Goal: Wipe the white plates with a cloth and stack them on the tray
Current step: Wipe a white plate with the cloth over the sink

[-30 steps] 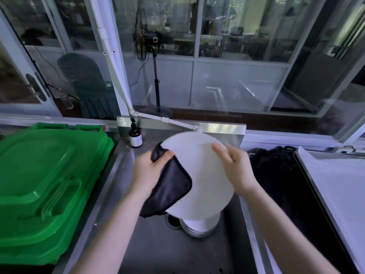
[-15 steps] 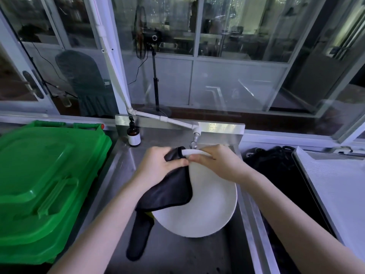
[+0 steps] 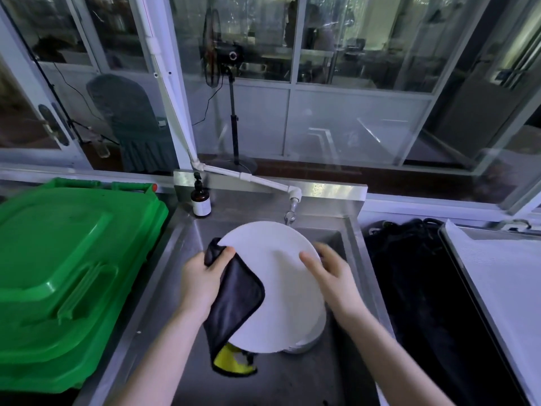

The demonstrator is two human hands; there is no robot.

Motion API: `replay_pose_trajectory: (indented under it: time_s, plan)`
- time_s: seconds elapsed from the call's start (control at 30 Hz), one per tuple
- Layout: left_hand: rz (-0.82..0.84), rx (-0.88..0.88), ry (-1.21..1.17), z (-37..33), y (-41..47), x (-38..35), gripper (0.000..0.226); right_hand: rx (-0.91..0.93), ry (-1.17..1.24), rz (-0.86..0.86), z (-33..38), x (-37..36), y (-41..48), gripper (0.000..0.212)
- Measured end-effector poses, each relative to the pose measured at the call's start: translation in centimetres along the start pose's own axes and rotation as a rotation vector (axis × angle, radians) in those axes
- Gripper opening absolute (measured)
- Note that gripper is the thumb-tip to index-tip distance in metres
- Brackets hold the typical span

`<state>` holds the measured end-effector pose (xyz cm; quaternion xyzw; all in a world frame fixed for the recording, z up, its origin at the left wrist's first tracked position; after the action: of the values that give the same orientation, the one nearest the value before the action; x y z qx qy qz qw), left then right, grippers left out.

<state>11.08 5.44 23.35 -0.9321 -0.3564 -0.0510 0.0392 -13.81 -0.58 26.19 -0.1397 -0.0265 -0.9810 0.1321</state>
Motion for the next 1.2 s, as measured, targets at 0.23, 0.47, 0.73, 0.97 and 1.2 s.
replay_pose_trajectory:
  time_s: [0.23, 0.47, 0.73, 0.97, 1.2]
  plan:
    - [0.332, -0.289, 0.279, -5.0, 0.2, -4.2, 0.048, 0.223, -0.503, 0.173, 4.6, -0.4, 3.4, 0.058]
    - [-0.113, 0.217, -0.294, -0.8, -1.4, -2.7, 0.033, -0.100, 0.171, -0.453, 1.8, 1.3, 1.2, 0.053]
    - [-0.091, 0.395, -0.515, -0.3, -1.7, -3.2, 0.021, -0.059, 0.108, -0.291, 0.1, 0.4, -0.8, 0.027]
    - [0.064, 0.390, -0.368, -1.5, 1.6, -3.2, 0.020, 1.003, -1.130, 0.148, 4.5, 0.2, -3.0, 0.076]
    - [0.188, 0.482, -0.361, -1.8, 2.6, -3.6, 0.027, 1.207, -1.154, 0.045, 5.7, -1.0, -3.4, 0.045]
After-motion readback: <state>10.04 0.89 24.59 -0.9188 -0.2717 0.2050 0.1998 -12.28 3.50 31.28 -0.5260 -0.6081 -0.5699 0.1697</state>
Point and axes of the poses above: each hand's wrist, its own y-axis towards the middle knuckle, its own x-axis out of the back of the hand, z = x × y, the point moved 6 cm from there along y, towards the middle knuckle, and after that the axes turned 4 degrees about -y, right-handed, at the moved point
